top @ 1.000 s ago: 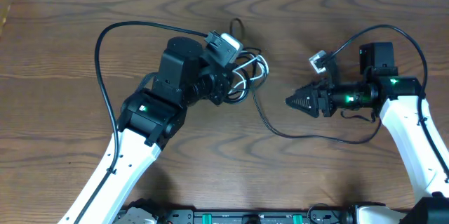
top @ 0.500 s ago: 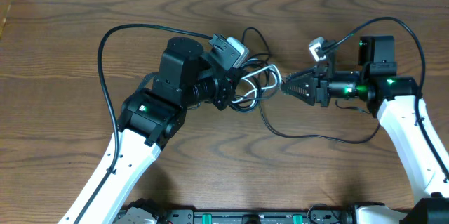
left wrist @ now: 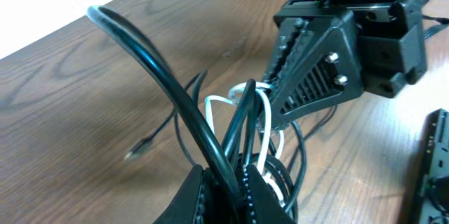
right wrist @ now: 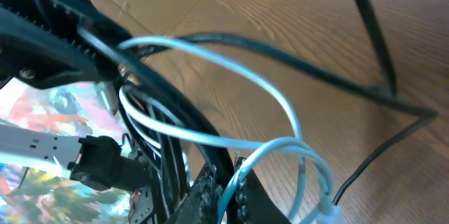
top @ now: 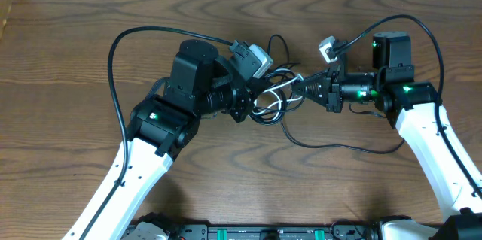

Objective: Untangle cables

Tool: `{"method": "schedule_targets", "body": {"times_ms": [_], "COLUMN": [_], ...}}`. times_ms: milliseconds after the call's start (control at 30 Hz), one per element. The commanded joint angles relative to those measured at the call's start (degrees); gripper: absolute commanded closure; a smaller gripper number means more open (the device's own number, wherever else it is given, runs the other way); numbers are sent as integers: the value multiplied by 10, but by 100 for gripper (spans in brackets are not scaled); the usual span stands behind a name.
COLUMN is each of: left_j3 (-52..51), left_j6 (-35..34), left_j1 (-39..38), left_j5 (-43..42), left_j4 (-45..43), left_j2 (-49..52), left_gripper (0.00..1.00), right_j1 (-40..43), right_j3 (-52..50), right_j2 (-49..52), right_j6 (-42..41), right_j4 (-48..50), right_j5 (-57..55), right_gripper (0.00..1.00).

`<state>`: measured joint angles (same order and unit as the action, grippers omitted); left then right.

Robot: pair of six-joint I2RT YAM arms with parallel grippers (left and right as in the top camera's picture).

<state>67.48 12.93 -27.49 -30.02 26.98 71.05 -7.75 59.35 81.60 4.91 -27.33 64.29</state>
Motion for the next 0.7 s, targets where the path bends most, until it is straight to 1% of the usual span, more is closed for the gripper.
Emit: {"method": "schedule_targets", "body": {"times_ms": [0, 67, 133, 300, 367, 567, 667], "left_j3": [10, 10, 10, 10, 10, 10, 10], "left_j6": [9, 9, 5, -46, -64, -90, -92], "left_j1": [1, 2, 1, 2, 2, 2, 2], "left_j5": [75, 104, 150, 308, 348, 422, 433], "left_j4": [3, 7, 12, 26, 30, 38, 39], "left_j2": [0, 0, 0, 0, 0, 0, 0], "left_gripper": [92, 93, 92, 92, 93, 93, 93], "right_j1": [-2, -2, -2, -1, -1, -1, -1], "right_j3": [-1, -1, -1, -1, -1, -1, -1], "right_j2": [-9, -9, -9, -9, -9, -9, -9], "right_j6": [-6, -6, -6, -6, -6, -6, -6], "right_j4": [-3, -3, -4, -14, -15, -21, -21], "right_j5": [-10, -10, -16, -30, -32, -44, -44], "right_gripper": [96, 97, 97, 99, 99, 99, 99]}}
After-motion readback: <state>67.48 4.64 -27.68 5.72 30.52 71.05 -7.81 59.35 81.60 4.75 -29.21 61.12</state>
